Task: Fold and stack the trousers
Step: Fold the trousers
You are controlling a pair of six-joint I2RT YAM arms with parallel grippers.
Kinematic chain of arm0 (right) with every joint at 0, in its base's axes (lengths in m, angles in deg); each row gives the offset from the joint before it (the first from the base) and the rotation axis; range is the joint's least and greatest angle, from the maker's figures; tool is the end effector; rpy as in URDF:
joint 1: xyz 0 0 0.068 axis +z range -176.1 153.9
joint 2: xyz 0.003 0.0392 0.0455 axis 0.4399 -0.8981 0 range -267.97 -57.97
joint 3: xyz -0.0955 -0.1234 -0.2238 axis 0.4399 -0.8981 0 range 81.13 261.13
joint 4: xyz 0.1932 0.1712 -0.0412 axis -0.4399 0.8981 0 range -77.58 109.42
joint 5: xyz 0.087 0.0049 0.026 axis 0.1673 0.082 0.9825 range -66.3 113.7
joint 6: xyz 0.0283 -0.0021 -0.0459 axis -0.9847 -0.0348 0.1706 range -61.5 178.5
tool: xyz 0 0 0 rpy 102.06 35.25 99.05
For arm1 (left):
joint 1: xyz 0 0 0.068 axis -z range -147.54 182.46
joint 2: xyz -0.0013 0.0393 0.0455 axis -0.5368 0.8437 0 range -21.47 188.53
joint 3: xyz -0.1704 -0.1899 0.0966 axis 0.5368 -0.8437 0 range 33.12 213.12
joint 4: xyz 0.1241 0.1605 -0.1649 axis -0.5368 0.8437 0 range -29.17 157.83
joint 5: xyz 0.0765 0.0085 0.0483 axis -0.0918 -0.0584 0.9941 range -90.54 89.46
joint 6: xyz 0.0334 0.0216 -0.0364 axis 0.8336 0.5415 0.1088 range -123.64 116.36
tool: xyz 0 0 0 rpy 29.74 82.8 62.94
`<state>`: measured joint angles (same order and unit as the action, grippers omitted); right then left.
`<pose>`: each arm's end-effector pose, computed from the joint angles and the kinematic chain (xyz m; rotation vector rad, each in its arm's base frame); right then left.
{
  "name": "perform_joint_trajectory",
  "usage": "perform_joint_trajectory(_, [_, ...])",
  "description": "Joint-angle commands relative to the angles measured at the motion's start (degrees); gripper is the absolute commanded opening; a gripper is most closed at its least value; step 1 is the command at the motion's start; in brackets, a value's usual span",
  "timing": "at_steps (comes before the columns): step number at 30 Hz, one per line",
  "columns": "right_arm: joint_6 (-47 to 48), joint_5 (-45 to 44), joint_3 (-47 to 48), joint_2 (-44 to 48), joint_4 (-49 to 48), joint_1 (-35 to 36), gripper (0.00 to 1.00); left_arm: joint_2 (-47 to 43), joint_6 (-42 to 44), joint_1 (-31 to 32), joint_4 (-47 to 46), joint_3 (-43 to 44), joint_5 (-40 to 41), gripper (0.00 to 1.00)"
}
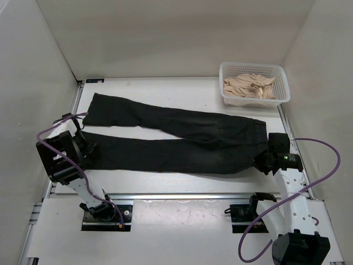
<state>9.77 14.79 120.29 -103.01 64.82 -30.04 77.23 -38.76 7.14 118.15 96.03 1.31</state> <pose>0.1399 -0.0152 0.2420 1.1917 2.2787 0.0931 0.2596 0.1241 0.1705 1.5541 -2.6706 -0.0567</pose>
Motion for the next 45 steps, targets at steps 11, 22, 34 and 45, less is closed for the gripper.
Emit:
perform_joint_trajectory(11, [1.53, 0.82, 3.29, 0.21, -0.55, 0.17, 0.01, 13.34, 0.4, -0.08, -1.16, 15.73, 0.97, 0.13])
perform_joint_trajectory(22, [2.05, 0.21, 6.98, -5.32, -3.36, 0.17, 0.01, 27.24, 0.31, 4.75, 0.24, 31.2, -2.9, 0.17])
perform_joint_trajectory(34, [7.86, 1.61, 9.45, -12.96, -5.56, 0.17, 0.01, 34.77, 7.78, 9.24, 13.36, 72.18, -1.93, 0.37])
perform_joint_trajectory(45, [7.86, 3.11, 7.78, -14.02, -7.92, 0.17, 0.01, 15.39, 9.19, 0.89, 4.13, 34.31, -3.79, 0.51])
